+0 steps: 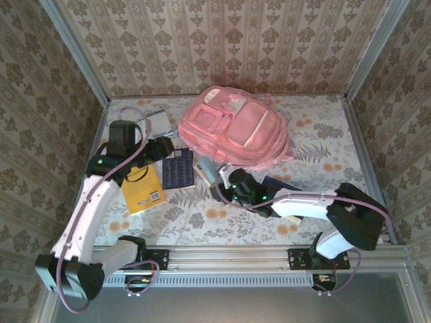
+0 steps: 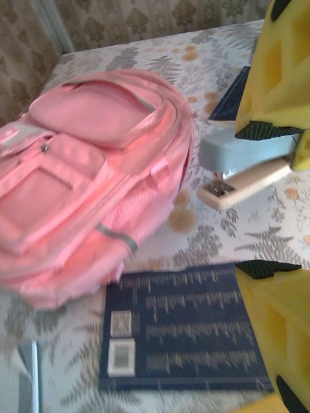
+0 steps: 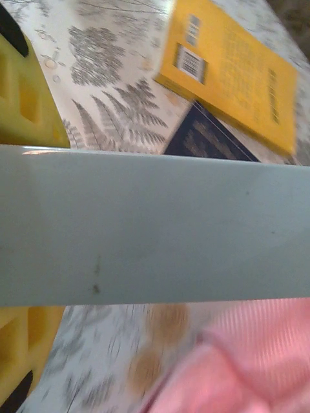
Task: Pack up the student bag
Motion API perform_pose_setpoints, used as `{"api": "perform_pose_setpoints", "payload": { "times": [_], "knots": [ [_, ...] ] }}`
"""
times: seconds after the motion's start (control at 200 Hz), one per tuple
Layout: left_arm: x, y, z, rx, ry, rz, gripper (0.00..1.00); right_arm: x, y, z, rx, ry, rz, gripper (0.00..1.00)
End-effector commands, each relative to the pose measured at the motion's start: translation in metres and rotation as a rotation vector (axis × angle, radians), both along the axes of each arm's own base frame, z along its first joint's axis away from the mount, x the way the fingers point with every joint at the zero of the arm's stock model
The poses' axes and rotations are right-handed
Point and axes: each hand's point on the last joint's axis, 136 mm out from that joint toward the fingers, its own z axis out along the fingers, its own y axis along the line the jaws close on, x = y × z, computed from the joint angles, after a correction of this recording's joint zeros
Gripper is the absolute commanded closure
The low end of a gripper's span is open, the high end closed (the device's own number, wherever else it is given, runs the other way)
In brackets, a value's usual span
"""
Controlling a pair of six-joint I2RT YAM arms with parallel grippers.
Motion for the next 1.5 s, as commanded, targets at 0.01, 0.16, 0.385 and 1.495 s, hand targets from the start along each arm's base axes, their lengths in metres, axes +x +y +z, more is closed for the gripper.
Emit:
{"api": "perform_pose_setpoints", "payload": {
  "times": [0.01,0.16,0.385,1.495],
  "knots": [
    [0.027,-0.038,0.015,0.055,-0.085,-0.116,0.45,0.021,-0.044,0.047,0.118,-0.031,-0.217,1.00],
    [0.067,-0.085,0.004,0.084,-0.054,-0.215,0.45,0.038,-0.120,0.064,0.149,0.009,-0.454,1.00],
    [0.104,-0.173,-0.022,0.025,0.016,-0.388,0.44,0.039,-0.205,0.079,0.176,0.028,-0.704,1.00],
    [0.135,-0.315,-0.103,-0.081,0.130,-0.569,0.45,0.032,-0.266,0.072,0.167,0.022,-0.843,1.00]
  ]
}}
